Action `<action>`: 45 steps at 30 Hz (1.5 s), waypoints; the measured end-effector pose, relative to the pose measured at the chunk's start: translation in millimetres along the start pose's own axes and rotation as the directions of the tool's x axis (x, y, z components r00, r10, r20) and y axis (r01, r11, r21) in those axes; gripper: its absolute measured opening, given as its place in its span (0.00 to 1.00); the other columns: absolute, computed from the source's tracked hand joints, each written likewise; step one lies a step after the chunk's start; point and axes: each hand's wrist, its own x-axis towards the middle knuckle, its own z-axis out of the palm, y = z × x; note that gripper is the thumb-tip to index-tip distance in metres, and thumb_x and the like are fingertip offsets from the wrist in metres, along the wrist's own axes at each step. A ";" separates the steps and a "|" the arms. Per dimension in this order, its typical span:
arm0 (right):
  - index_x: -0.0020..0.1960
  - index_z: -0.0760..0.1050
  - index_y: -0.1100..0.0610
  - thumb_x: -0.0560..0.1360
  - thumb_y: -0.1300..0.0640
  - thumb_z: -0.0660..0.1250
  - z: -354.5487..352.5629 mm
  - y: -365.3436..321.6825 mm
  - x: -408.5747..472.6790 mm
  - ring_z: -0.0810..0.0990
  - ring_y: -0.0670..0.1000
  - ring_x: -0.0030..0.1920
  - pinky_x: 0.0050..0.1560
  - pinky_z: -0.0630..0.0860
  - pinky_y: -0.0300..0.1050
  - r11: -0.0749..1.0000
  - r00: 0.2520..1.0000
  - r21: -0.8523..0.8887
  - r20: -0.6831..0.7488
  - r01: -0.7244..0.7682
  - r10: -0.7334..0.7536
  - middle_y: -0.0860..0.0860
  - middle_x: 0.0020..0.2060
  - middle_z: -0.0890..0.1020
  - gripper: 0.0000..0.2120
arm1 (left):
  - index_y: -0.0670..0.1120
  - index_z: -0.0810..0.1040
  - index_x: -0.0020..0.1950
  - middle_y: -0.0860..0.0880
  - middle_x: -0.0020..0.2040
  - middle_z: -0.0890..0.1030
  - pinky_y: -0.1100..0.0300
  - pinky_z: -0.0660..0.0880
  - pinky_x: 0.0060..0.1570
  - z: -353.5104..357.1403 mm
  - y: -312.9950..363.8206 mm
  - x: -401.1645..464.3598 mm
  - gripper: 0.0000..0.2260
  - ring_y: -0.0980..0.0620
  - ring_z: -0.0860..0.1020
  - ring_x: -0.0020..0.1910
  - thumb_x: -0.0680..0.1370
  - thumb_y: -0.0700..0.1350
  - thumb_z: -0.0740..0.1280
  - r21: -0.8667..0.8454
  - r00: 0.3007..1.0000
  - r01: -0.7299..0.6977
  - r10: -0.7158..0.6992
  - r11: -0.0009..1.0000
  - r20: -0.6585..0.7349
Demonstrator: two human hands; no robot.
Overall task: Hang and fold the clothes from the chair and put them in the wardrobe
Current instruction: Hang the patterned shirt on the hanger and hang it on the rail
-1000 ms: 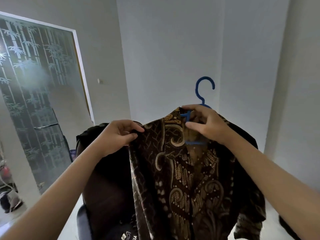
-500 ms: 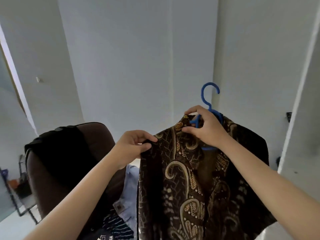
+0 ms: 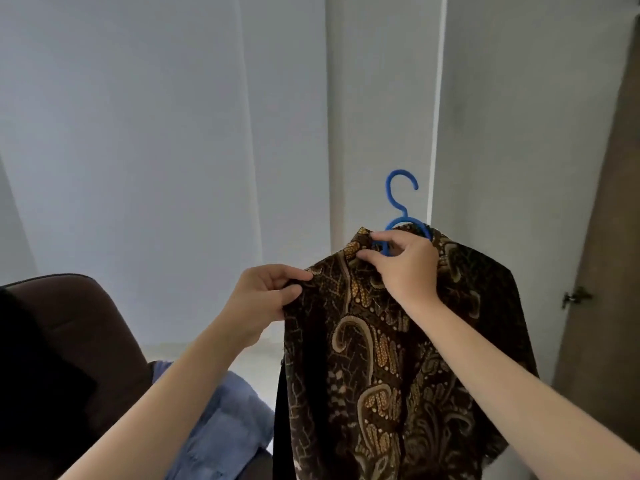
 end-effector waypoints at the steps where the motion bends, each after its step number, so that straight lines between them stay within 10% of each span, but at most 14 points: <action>1: 0.52 0.83 0.56 0.64 0.55 0.79 -11.1 4.5 2.3 0.81 0.50 0.43 0.49 0.78 0.44 1.000 1.000 -0.005 -0.002 -0.013 0.013 0.46 0.41 0.82 0.17 | 0.40 0.82 0.48 0.46 0.40 0.84 0.60 0.80 0.37 12.2 2.0 1.9 0.11 0.52 0.82 0.39 0.76 0.29 0.63 -0.002 1.000 0.001 -0.001 1.000 0.010; 9: 0.51 0.83 0.56 0.64 0.57 0.79 -117.1 41.7 41.5 0.76 0.31 0.34 0.38 0.71 0.24 0.999 0.998 -0.004 -0.032 -0.047 0.047 0.40 0.36 0.79 0.17 | 0.45 0.83 0.49 0.45 0.43 0.85 0.56 0.81 0.46 98.7 33.8 20.4 0.09 0.46 0.82 0.42 0.76 0.34 0.66 0.153 0.977 -0.123 0.093 0.981 0.191; 17: 0.52 0.83 0.58 0.66 0.58 0.77 -199.7 81.9 76.7 0.76 0.35 0.31 0.38 0.72 0.26 0.994 0.998 -0.108 -0.061 0.024 -0.031 0.40 0.33 0.79 0.15 | 0.52 0.84 0.42 0.54 0.38 0.84 0.48 0.78 0.53 171.4 51.1 58.3 0.06 0.43 0.82 0.41 0.73 0.40 0.72 0.435 0.958 -0.278 0.214 0.857 0.190; 23: 0.52 0.83 0.57 0.66 0.59 0.77 -233.4 118.4 103.6 0.81 0.54 0.37 0.46 0.80 0.40 0.988 0.995 -0.151 -0.094 0.022 -0.037 0.50 0.41 0.85 0.14 | 0.45 0.85 0.41 0.47 0.38 0.84 0.46 0.77 0.53 219.7 44.6 96.4 0.04 0.39 0.82 0.44 0.71 0.37 0.74 0.293 0.950 -0.278 0.218 0.915 0.222; 36: 0.53 0.82 0.58 0.66 0.63 0.77 -277.1 205.4 186.4 0.79 0.33 0.34 0.39 0.73 0.24 0.967 0.851 -0.232 -0.524 -0.101 -0.038 0.46 0.39 0.82 0.15 | 0.49 0.83 0.37 0.40 0.42 0.84 0.56 0.76 0.48 354.3 24.2 244.9 0.09 0.49 0.79 0.40 0.70 0.34 0.74 -0.047 0.859 -0.356 0.347 0.933 0.376; 45: 0.55 0.82 0.58 0.67 0.62 0.76 -339.9 225.1 232.5 0.82 0.39 0.42 0.47 0.77 0.29 0.930 0.748 -0.334 -0.654 -0.150 -0.114 0.51 0.45 0.84 0.16 | 0.50 0.82 0.36 0.46 0.33 0.80 0.59 0.73 0.40 451.5 41.4 307.5 0.12 0.49 0.75 0.35 0.71 0.32 0.72 -0.279 0.773 -0.380 0.469 0.882 0.427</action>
